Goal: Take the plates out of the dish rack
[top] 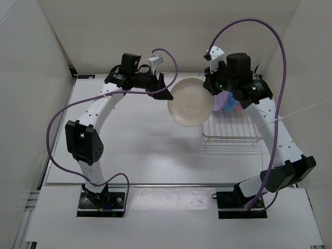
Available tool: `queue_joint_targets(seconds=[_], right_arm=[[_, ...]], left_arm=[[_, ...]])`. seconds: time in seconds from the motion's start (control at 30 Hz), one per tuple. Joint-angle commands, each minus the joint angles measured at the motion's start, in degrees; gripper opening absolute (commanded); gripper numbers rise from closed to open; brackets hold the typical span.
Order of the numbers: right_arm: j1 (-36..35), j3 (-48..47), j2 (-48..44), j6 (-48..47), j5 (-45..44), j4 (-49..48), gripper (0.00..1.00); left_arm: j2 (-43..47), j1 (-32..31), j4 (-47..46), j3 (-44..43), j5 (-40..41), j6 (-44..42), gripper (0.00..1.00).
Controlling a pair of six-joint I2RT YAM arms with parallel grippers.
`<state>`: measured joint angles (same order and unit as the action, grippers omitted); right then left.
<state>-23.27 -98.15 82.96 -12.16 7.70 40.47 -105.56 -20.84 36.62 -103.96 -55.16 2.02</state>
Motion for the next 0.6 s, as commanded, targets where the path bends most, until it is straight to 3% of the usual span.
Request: queue_joint_targets(seconds=[0.0,0.1,0.3,0.57], right_arm=[[0.2,-2.7,-0.1,1.8,2.8,-2.1,0.00],[0.2,-3.3,0.4,2.3,3.3,-2.1,0.00],[0.7,-3.3,0.5,2.3,2.2,-2.1,0.00],[0.7,-2.7,0.5,2.8,-0.7,-2.6,0.00]], left_arm=[[0.6,-2.9,-2.4,-0.7,2.8,1.7,0.93],[0.1,-4.9,-3.0,-1.3,5.1,2.2,0.91],[0.1,-5.5,-3.0,-1.9,9.3,2.7,0.75],[1.9,-4.9,-1.9,-2.4,12.4,1.5,0.75]])
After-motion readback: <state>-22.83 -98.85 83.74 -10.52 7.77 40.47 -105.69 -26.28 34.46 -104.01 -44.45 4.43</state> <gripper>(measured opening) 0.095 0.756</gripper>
